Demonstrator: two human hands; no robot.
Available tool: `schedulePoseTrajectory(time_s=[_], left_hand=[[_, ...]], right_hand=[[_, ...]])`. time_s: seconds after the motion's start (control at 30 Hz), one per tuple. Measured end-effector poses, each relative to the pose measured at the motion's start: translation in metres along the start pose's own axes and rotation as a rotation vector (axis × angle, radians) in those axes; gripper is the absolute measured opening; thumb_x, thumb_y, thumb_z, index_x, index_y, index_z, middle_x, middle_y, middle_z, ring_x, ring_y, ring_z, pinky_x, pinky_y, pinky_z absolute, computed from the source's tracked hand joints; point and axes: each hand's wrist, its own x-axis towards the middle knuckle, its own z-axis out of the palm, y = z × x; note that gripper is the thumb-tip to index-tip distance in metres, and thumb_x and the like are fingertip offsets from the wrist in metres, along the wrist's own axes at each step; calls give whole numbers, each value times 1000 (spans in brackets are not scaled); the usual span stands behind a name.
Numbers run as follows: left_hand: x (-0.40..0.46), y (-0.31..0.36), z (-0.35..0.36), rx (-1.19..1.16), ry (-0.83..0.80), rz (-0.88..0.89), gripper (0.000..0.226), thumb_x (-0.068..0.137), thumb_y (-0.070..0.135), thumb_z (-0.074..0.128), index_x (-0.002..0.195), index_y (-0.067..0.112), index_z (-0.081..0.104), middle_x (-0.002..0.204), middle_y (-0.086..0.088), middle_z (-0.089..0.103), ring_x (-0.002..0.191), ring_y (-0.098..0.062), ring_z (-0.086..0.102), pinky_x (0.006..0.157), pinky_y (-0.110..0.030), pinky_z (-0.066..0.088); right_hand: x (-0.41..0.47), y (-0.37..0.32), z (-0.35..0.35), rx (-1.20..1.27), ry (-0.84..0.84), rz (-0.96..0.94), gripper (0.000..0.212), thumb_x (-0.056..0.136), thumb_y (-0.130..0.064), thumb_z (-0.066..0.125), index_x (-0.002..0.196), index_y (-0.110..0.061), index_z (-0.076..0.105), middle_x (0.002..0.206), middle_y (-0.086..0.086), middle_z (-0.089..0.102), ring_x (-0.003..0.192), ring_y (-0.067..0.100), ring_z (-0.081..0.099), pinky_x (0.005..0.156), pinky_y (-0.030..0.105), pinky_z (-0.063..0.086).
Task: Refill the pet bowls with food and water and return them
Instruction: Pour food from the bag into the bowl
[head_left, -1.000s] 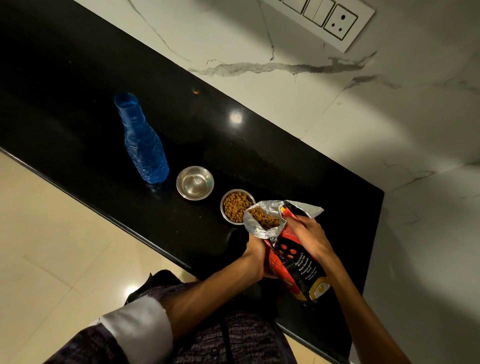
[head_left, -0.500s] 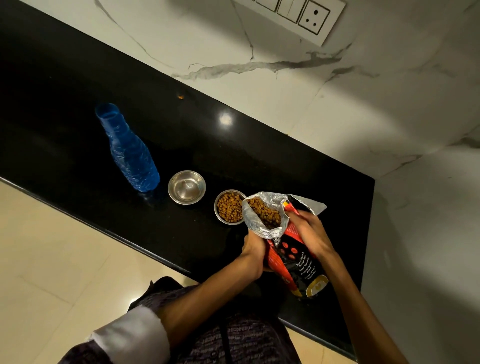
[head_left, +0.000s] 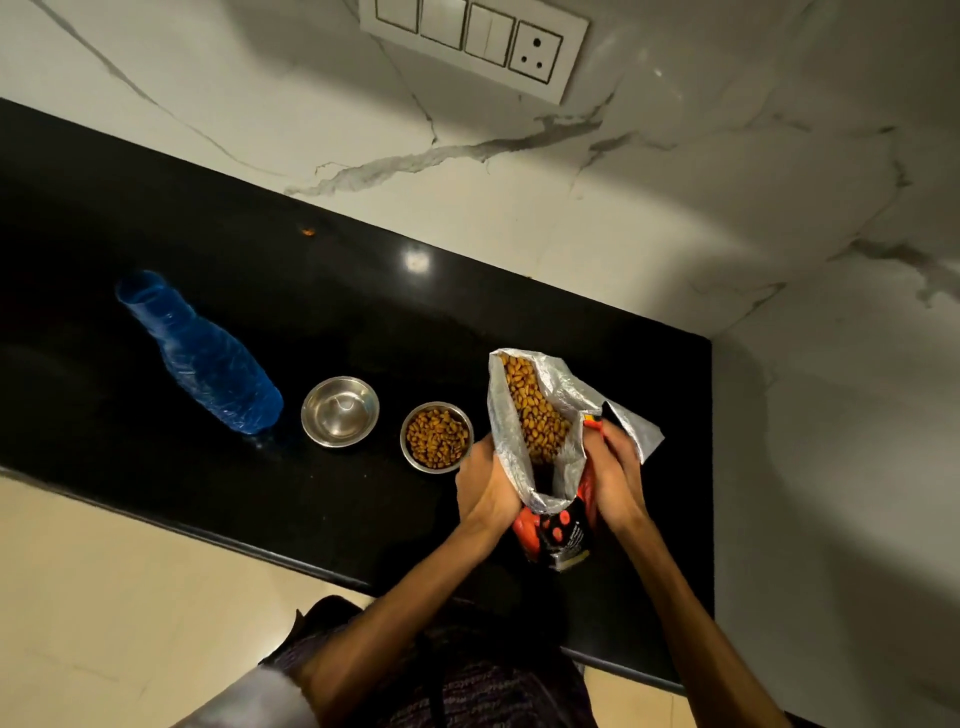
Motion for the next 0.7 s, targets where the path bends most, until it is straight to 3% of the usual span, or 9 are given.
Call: schedulePoseTrajectory(time_s=[0.07,0.17,0.23,0.3,0.4,0.5,0.6,0.7], left_hand=[[4,2,1,106,-20,112,41,84,58,37,91,26,62,100,-10,74,97,-31,71,89,-51,58],[12,7,-1,132,-39,251,55,81,66,47,110,23,68,101,3,75,96,-18,72,89,-40,59],[17,6,1,124,-87,321,45,87,61,59,120,31,67,104,10,75,99,-7,71,91,-37,59],[26,-5,3,118,-139,378,32,98,46,65,129,40,62,114,14,73,108,-3,69,96,-39,58],[37,-25,3,98,-134,403,29,107,36,55,135,40,60,121,16,70,115,-3,66,100,-46,55],[40,-26,2,153,-140,407,30,107,43,51,137,41,58,123,20,68,115,1,64,100,-43,55],[43,-24,2,151,-183,395,37,104,53,48,138,43,57,127,22,67,117,0,64,103,-42,54],[47,-24,1,100,-216,356,35,103,53,47,135,47,60,126,21,69,118,-2,64,106,-45,53]], right_hand=[[-1,1,-2,35,16,-42,21,106,-10,52,115,-13,71,108,-2,75,98,4,71,88,26,53],[-4,-1,-2,88,55,-97,24,97,-12,57,115,1,68,106,-2,74,96,2,70,85,18,54],[-6,8,-7,86,88,-89,23,87,-16,56,102,-3,68,88,-13,75,85,-3,67,80,15,51],[-10,23,-13,72,104,-43,12,89,-16,59,97,-11,66,80,-19,75,82,0,67,83,22,51],[-16,35,-17,109,114,-105,17,94,-8,58,108,-8,68,98,-12,78,96,7,70,89,22,53],[-18,27,-10,166,138,-118,19,102,0,57,116,-7,68,108,-6,78,103,8,71,88,20,55],[-18,25,0,174,177,-95,27,96,-6,70,123,-8,68,114,2,78,106,14,74,87,24,59],[-15,30,5,100,228,-81,28,89,2,77,110,-15,71,103,4,78,96,16,76,81,28,62]])
